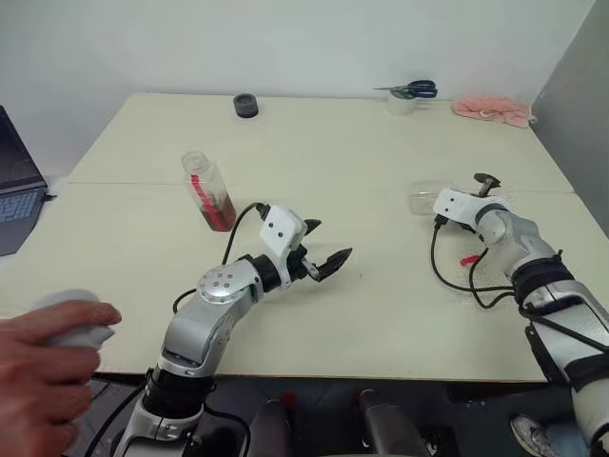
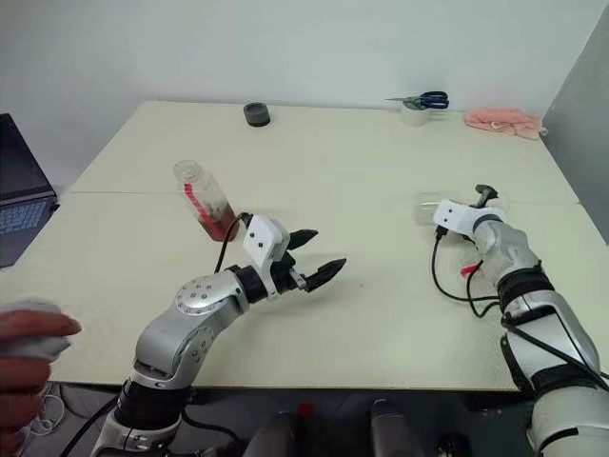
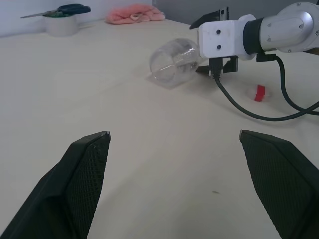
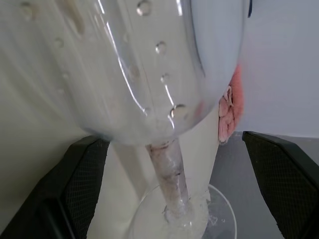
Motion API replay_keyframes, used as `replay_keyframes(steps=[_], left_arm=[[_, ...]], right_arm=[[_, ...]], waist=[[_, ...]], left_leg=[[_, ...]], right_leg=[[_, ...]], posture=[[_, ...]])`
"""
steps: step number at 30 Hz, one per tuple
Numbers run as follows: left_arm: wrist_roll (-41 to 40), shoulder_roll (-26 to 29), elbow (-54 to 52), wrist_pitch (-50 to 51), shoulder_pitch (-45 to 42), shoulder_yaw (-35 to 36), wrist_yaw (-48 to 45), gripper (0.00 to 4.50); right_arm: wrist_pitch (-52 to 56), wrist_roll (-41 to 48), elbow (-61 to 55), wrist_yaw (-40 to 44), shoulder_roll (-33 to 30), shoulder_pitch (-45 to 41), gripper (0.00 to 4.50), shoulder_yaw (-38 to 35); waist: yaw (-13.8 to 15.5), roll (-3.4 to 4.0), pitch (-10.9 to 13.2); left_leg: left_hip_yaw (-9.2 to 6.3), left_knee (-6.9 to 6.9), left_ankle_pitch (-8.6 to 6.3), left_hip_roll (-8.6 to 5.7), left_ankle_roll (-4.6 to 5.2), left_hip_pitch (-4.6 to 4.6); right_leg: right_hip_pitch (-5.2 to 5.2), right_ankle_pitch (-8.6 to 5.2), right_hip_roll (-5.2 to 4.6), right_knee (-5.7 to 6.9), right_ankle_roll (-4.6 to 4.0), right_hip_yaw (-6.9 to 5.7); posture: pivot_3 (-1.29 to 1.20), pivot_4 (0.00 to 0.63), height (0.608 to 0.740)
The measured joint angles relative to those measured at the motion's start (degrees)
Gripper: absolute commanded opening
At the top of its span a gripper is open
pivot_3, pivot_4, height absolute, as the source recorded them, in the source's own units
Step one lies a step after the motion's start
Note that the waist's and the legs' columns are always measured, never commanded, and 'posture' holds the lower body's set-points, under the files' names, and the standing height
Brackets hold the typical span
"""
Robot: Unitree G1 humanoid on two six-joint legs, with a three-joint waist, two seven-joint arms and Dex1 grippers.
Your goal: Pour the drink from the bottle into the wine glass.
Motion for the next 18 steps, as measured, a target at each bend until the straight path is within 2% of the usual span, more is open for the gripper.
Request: replay_keyframes(steps=[1, 2, 6, 13, 18], left_arm=[[0.00, -0.03, -0.01, 0.03, -0.02, -0.03, 0.11, 4.50], [0.01, -0.03, -0.02, 0.06, -0.01, -0.04, 0.23, 4.50], [0.02, 0.08, -0.26, 0.58, 0.15, -0.02, 1.22, 4.50], [0.01, 0.18, -1.41, 1.18, 0.49, -0.02, 1.90, 4.50], [0.02, 0.65, -1.40, 1.17, 0.48, 0.00, 1.74, 4.50]], right_arm=[[-0.21, -0.16, 1.59, -0.82, 0.48, -0.67, 4.14, 0.23], [-0.33, -0.41, 2.67, -1.37, 0.79, -0.93, 3.98, 0.28], [-0.80, -0.59, 5.41, -2.33, 1.18, -0.96, 2.53, 0.71], [-1.44, -1.83, 6.03, -2.10, 0.74, -1.78, 0.23, 1.41], [-2.29, -1.58, 5.40, -1.65, 0.53, -1.96, 0.18, 1.11]], waist=[[0.00, 0.00, 0.00], [0.00, 0.00, 0.00], [-0.02, 0.00, 0.00], [-0.06, 0.01, 0.00], [-0.38, 0.00, 0.00]], left_leg=[[0.00, 0.00, 0.00, 0.00, 0.00, 0.00], [-0.01, 0.00, 0.00, 0.00, 0.00, 0.00], [-0.01, 0.00, 0.00, -0.01, 0.00, 0.00], [-0.02, 0.01, 0.00, 0.01, 0.00, 0.05], [-0.02, -0.01, 0.00, 0.02, 0.00, 0.07]], right_leg=[[0.00, 0.00, 0.00, 0.00, 0.00, 0.00], [0.00, 0.00, 0.00, 0.00, 0.00, -0.01], [0.00, 0.00, 0.00, 0.01, 0.00, -0.01], [0.03, 0.01, 0.02, 0.03, 0.00, -0.01], [0.05, 0.00, 0.03, 0.03, 0.00, 0.00]], posture=[[0.00, 0.150, 0.740], [0.00, 0.150, 0.740], [0.00, 0.150, 0.740], [0.00, 0.150, 0.740], [0.00, 0.150, 0.740]])
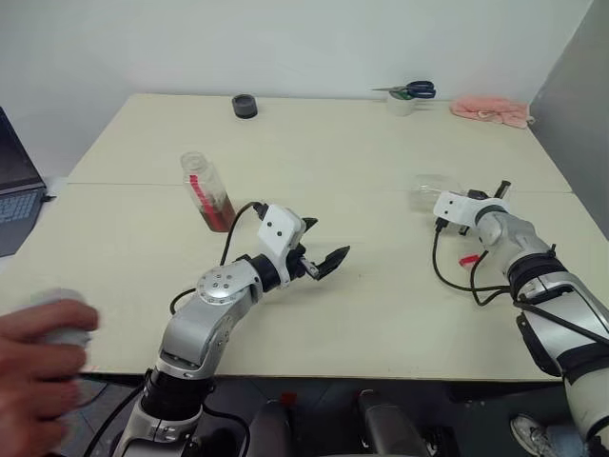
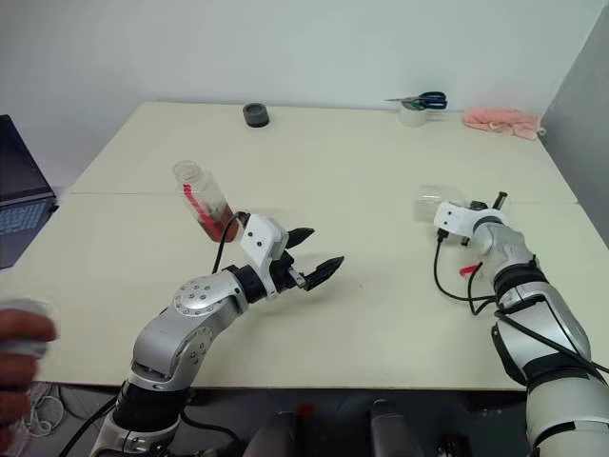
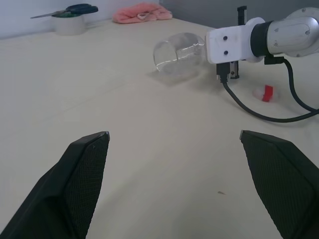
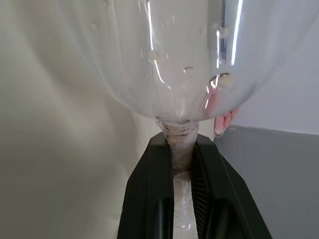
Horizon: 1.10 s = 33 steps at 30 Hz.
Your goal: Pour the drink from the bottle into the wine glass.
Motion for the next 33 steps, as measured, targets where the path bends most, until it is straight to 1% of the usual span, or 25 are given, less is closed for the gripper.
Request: replay_keyframes(steps=[3, 6, 8, 9, 10, 12, 14, 16, 18, 22, 27, 33], left_arm=[[-0.08, 1.03, -0.10, 0.01, 0.18, 0.85, -0.15, 4.50], [-0.52, 3.27, -1.07, 0.09, 2.46, 4.11, -0.48, 4.50], [-1.92, 4.63, -2.79, 0.08, 5.61, 7.22, -1.01, 4.50], [-2.40, 4.85, -3.18, 0.06, 6.35, 8.19, -1.23, 4.50], [-3.97, 4.95, -4.11, -0.38, 7.85, 10.29, -1.96, 4.50], [-6.14, 5.14, -5.48, -0.58, 9.10, 13.16, -2.83, 4.50], [-7.99, 6.71, -7.01, -0.56, 10.11, 15.80, -3.51, 4.50], [-9.30, 8.68, -8.43, -0.11, 11.88, 18.00, -4.39, 4.50], [-10.26, 9.92, -9.62, 0.39, 13.76, 18.65, -4.63, 4.50], [-12.96, 10.29, -12.84, 2.32, 15.95, 20.49, -4.12, 4.50], [-14.96, 11.98, -14.85, 3.88, 17.85, 23.40, -2.63, 4.50], [-15.16, 12.02, -14.87, 4.61, 18.28, 23.57, -1.53, 4.50]], right_arm=[[-0.43, 2.45, -7.61, 3.57, -0.76, 1.91, 0.18, -2.23], [4.97, 11.85, -26.15, 11.60, 0.43, 5.26, 0.18, -10.05], [12.37, 23.02, -39.34, 16.37, 6.48, 6.82, 0.18, -17.93], [13.91, 25.89, -42.56, 17.07, 8.50, 6.98, 0.18, -19.50], [16.91, 32.01, -47.46, 18.28, 13.34, 7.57, 0.18, -22.67], [18.67, 38.63, -51.87, 19.49, 19.33, 8.98, 0.18, -24.56], [19.64, 42.01, -52.65, 20.41, 23.42, 11.26, 0.18, -24.43], [19.77, 42.82, -51.67, 20.88, 25.57, 13.60, 0.18, -23.53], [19.58, 43.02, -50.29, 21.04, 27.77, 14.84, 0.18, -23.20], [17.44, 44.30, -48.81, 21.62, 32.12, 16.50, 0.18, -21.81], [14.24, 44.09, -45.02, 22.28, 33.30, 18.37, 0.18, -20.74], [10.18, 42.15, -42.89, 22.30, 32.78, 19.87, 0.18, -19.29]], waist=[[-0.47, 0.02, 0.01], [-1.25, 0.06, 0.03], [-1.50, 0.06, 0.03], [-1.50, 0.07, 0.03], [-1.42, 0.07, 0.03], [-0.98, 0.06, 0.03], [-0.10, 0.04, 0.01], [0.58, 0.04, 0.02], [0.65, 0.04, 0.02], [0.53, 0.04, 0.02], [0.54, 0.04, 0.02], [0.49, 0.04, 0.02]], left_leg=[[-0.01, -0.01, 0.00, 0.01, 0.00, -0.04], [-0.05, -0.06, 0.00, 0.09, 0.00, -0.04], [-0.12, -0.09, -0.02, 0.24, 0.01, -0.01], [-0.19, -0.10, -0.02, 0.26, 0.01, -0.01], [-0.30, -0.11, -0.02, 0.29, 0.01, -0.04], [-0.40, -0.06, -0.02, 0.33, 0.01, -0.08], [-0.47, 0.01, -0.02, 0.21, 0.00, -0.13], [-0.37, 0.02, -0.01, 0.09, 0.00, -0.14], [-0.28, 0.02, -0.01, 0.05, 0.00, -0.17], [-0.32, -0.06, -0.01, 0.16, 0.00, -0.14], [-0.37, -0.05, -0.01, 0.21, 0.00, -0.13], [-0.34, -0.06, -0.01, 0.21, 0.00, -0.13]], right_leg=[[-0.04, 0.00, 0.00, 0.00, 0.00, 0.01], [-0.08, 0.00, 0.04, 0.05, 0.01, -0.01], [-0.08, 0.05, 0.17, 0.08, -0.07, -0.06], [-0.08, 0.06, 0.19, 0.09, -0.10, -0.13], [-0.08, 0.08, 0.21, 0.08, -0.14, -0.26], [-0.06, 0.10, 0.25, 0.07, -0.19, -0.42], [0.00, 0.10, 0.18, 0.05, -0.20, -0.50], [0.00, 0.10, 0.03, 0.00, -0.18, -0.44], [-0.03, 0.10, -0.03, -0.04, -0.18, -0.37], [-0.07, 0.10, 0.05, -0.01, -0.19, -0.43], [-0.08, 0.09, 0.15, 0.02, -0.21, -0.46], [-0.08, 0.08, 0.15, -0.01, -0.21, -0.43]], posture=[[0.00, 0.150, 0.740], [0.00, 0.150, 0.740], [0.00, 0.150, 0.740], [0.00, 0.150, 0.740], [0.00, 0.150, 0.740], [0.00, 0.150, 0.740], [0.00, 0.150, 0.740], [0.00, 0.150, 0.740], [0.00, 0.150, 0.740], [0.00, 0.150, 0.740], [0.00, 0.150, 0.740], [0.00, 0.150, 0.740]])
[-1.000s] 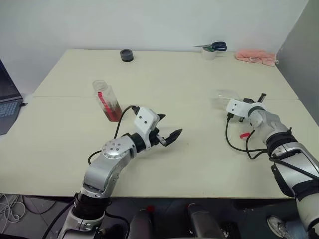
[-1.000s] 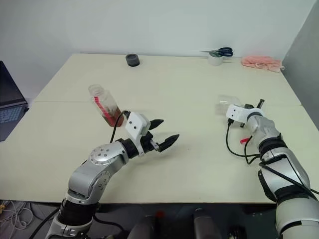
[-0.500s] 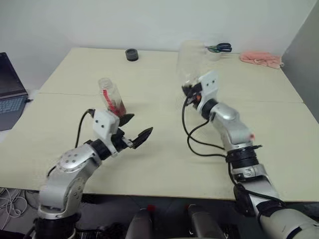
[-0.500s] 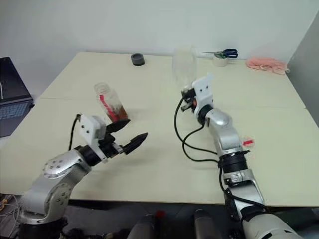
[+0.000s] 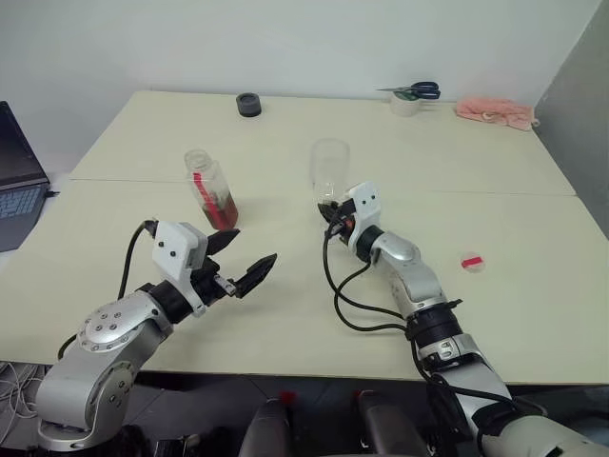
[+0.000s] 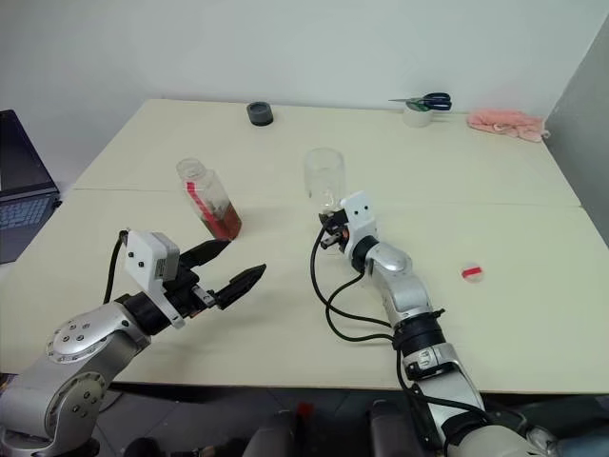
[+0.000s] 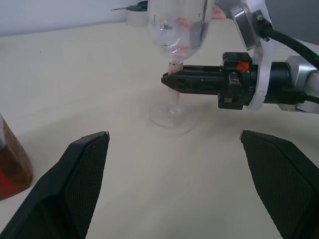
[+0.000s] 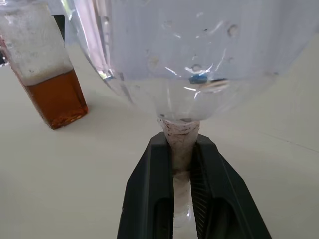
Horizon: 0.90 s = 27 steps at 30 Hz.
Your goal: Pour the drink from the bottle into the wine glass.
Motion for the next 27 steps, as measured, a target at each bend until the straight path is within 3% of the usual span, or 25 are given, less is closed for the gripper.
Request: replay_keyframes(steps=[17, 27], left_arm=[[0.12, 1.39, 0.06, 0.13, -0.15, -1.22, 1.04, 4.50], [0.32, 1.64, 0.23, 0.12, -0.75, -1.27, 0.96, 4.50]], right_arm=[[-7.31, -3.71, 1.36, 1.31, -1.22, 2.44, 0.18, 3.19], [-6.23, -3.76, 1.36, 1.84, -1.52, 2.47, 3.68, 3.66]], waist=[[-0.07, 0.00, 0.00], [-0.08, 0.00, 0.00]], left_leg=[[0.01, 0.00, 0.00, 0.01, 0.00, 0.03], [0.01, 0.00, 0.00, 0.01, 0.00, 0.02]], right_leg=[[0.00, -0.01, 0.02, 0.01, -0.01, 0.03], [0.00, -0.01, 0.03, 0.00, -0.01, 0.03]], posture=[[0.00, 0.150, 0.740], [0.00, 0.150, 0.740]])
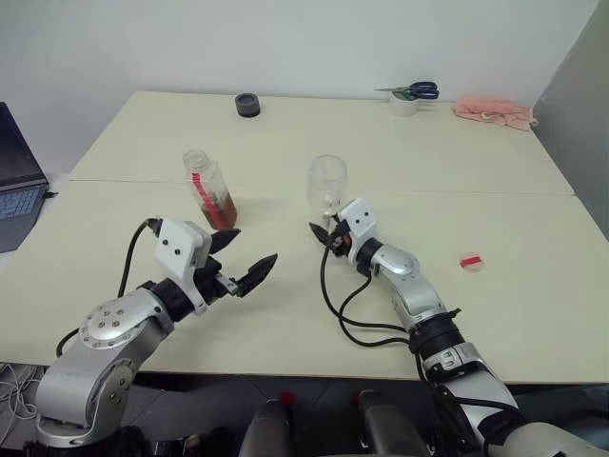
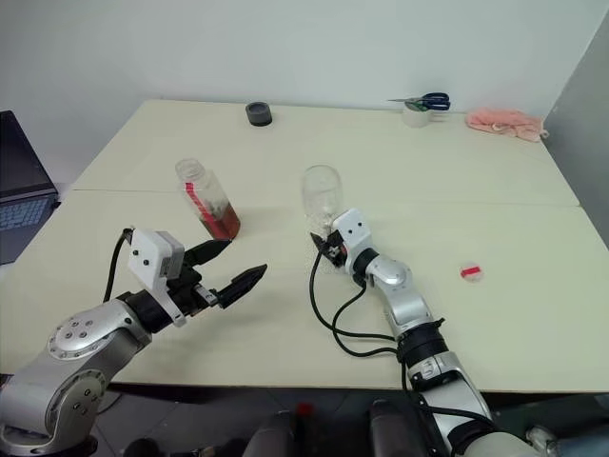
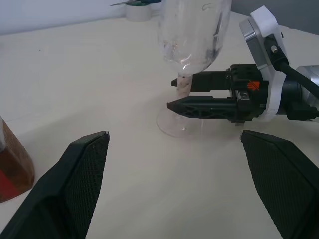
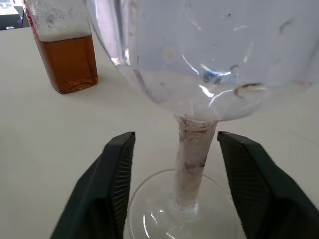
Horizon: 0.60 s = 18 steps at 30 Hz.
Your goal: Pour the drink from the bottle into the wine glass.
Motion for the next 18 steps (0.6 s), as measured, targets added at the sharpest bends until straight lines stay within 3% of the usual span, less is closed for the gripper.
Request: replay_keyframes(steps=[2, 9, 14, 18], left_arm=[[0.03, 0.00, 0.09, 0.00, 0.00, 0.00, -0.03, 4.50], [0.46, -0.37, 1.65, -1.01, 0.70, 0.12, 0.08, 4.50], [2.73, -3.51, 5.41, -5.03, 2.16, 2.57, 2.93, 4.50], [3.89, -7.81, 10.42, -10.21, 3.82, 4.68, 4.34, 4.50]], right_arm=[[0.14, 0.01, 0.00, 0.34, -0.09, 0.00, 4.40, 0.01], [4.85, 0.44, -4.95, 3.51, -2.40, 2.31, 4.46, 0.48], [15.60, 2.40, -17.67, 9.48, -11.90, 6.66, 4.46, 0.91], [24.04, 5.17, -29.97, 16.08, -24.53, 8.27, 4.46, -0.91]], waist=[[-0.01, 0.00, 0.00], [0.03, 0.00, 0.00], [0.18, 0.00, 0.00], [0.25, 0.02, 0.01]], left_leg=[[0.00, 0.00, 0.00, 0.00, 0.00, 0.00], [0.00, 0.00, 0.00, 0.00, 0.00, -0.01], [0.01, 0.02, 0.00, -0.03, 0.00, -0.02], [0.04, 0.01, 0.00, -0.06, 0.01, -0.03]], right_leg=[[0.00, 0.00, 0.00, 0.00, 0.00, 0.00], [0.00, 0.00, -0.01, -0.01, 0.00, 0.00], [0.00, -0.01, -0.06, -0.03, 0.01, 0.00], [0.00, -0.02, -0.08, -0.07, 0.03, 0.03]], posture=[[0.00, 0.150, 0.740], [0.00, 0.150, 0.740], [0.00, 0.150, 0.740], [0.00, 0.150, 0.740]])
